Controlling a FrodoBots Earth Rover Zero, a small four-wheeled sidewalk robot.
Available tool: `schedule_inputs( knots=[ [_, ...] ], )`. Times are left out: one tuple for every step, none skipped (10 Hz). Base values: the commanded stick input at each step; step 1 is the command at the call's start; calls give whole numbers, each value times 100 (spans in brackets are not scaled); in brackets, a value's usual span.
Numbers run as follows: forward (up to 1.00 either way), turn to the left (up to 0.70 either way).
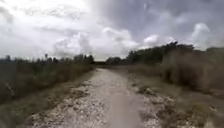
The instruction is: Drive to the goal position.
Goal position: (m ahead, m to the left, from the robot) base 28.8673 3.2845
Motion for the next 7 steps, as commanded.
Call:
schedule_inputs(
  knots=[
    [70,0],
    [70,0],
    [70,0],
    [70,0],
    [70,0],
    [70,0],
    [70,0]
  ],
)
